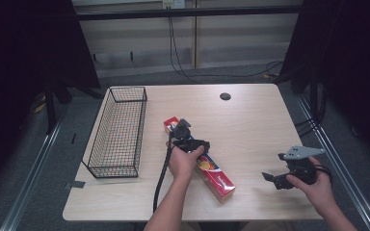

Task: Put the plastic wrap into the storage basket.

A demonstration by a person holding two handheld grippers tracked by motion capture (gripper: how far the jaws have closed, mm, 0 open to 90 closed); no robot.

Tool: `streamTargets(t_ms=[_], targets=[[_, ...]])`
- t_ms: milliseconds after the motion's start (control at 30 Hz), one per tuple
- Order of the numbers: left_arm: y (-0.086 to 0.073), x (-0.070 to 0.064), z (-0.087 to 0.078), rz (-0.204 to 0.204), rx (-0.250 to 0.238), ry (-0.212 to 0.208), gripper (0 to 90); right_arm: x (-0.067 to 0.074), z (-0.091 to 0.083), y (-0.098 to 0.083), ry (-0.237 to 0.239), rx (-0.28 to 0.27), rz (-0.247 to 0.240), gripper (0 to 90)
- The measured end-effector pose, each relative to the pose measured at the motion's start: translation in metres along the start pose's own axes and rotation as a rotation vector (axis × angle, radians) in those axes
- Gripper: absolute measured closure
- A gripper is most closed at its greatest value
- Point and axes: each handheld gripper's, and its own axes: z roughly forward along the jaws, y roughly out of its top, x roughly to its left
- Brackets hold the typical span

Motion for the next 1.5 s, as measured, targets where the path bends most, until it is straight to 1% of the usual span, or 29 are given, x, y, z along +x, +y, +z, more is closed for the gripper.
streamTargets(t_ms=[67,100,133,167,300,367,400,433,467,500,533,567,600,633,667,700,900,967,1067,1167,1233,1267,1300,1333,1367,1433,1500], targets=[[0.002,0.002,-0.001,0.005,0.008,0.005,5.7,0.0,-0.001,0.0,0.0,-0.002,-0.001,4.8],[0.003,0.002,-0.002,0.003,0.01,0.013,8.3,0.0,-0.001,0.0,0.0,-0.002,0.003,4.8],[0.004,0.003,-0.003,0.012,0.013,0.023,9.8,0.0,-0.001,0.0,-0.005,0.001,0.004,4.8],[0.004,0.003,-0.004,0.002,0.007,0.032,9.8,0.0,-0.001,0.0,-0.005,0.001,0.004,4.8],[0.006,0.012,-0.011,0.015,0.016,0.056,17.2,0.0,-0.002,-0.001,-0.001,-0.002,-0.002,4.8],[0.006,0.015,-0.016,0.019,0.006,0.079,22.5,0.0,-0.002,-0.001,-0.003,-0.005,-0.002,4.8],[0.006,0.017,-0.019,0.029,0.003,0.095,26.5,-0.001,-0.001,-0.001,-0.003,-0.002,0.003,4.8],[0.007,0.018,-0.021,0.043,0.012,0.106,26.5,-0.001,-0.001,-0.001,-0.003,-0.002,0.003,4.8],[0.008,0.02,-0.024,0.033,0.018,0.119,28.4,-0.001,-0.001,-0.001,-0.003,-0.002,0.004,4.8],[0.008,0.021,-0.025,0.039,0.018,0.125,30.4,0.0,-0.002,0.0,-0.004,-0.002,0.005,4.8],[0.008,0.023,-0.027,0.046,0.022,0.145,31.6,0.0,-0.002,0.0,-0.003,-0.003,0.004,4.8],[0.008,0.023,-0.028,0.049,0.029,0.151,32.8,0.0,-0.001,0.0,-0.003,-0.004,0.002,4.8],[0.009,0.025,-0.029,0.054,0.034,0.156,33.4,0.0,-0.001,0.0,-0.003,-0.006,0.001,4.8],[0.009,0.026,-0.03,0.05,0.034,0.151,33.4,0.0,-0.001,0.0,-0.003,-0.006,0.004,4.8],[0.009,0.028,-0.03,0.058,0.042,0.155,32.7,0.0,-0.001,0.001,-0.004,-0.005,0.003,4.8],[0.009,0.027,-0.029,0.04,0.037,0.15,32.2,0.0,-0.001,0.001,-0.004,-0.005,0.003,4.8],[0.008,0.026,-0.024,0.034,0.04,0.176,31.4,0.001,0.0,0.001,-0.002,-0.004,0.0,4.8],[0.009,0.027,-0.024,0.011,0.052,0.16,31.7,0.0,0.0,0.001,-0.005,-0.004,0.004,4.8],[0.009,0.028,-0.024,0.005,0.057,0.161,32.0,-0.001,0.0,0.001,-0.004,-0.002,0.008,4.8],[0.009,0.027,-0.024,-0.003,0.059,0.171,34.9,-0.001,0.0,0.001,-0.005,-0.005,0.016,4.8],[0.011,0.024,-0.026,-0.002,0.067,0.192,36.0,-0.001,0.0,0.001,-0.006,-0.005,0.015,4.8],[0.012,0.023,-0.028,0.007,0.077,0.211,37.3,-0.001,0.0,0.001,-0.008,-0.007,0.014,4.8],[0.013,0.022,-0.029,0.017,0.074,0.227,39.3,-0.001,-0.001,0.001,-0.005,-0.011,0.01,4.8],[0.014,0.022,-0.031,0.029,0.084,0.228,41.7,-0.001,-0.001,0.001,-0.003,-0.015,0.014,4.8],[0.014,0.022,-0.031,0.043,0.097,0.228,41.7,-0.001,-0.001,0.001,-0.003,-0.015,0.014,4.8],[0.014,0.02,-0.032,0.096,0.123,0.254,42.4,-0.002,-0.001,0.001,-0.007,-0.014,0.011,4.7],[0.013,0.02,-0.032,0.096,0.126,0.256,42.7,-0.003,-0.002,0.001,-0.009,-0.018,0.011,4.7]])
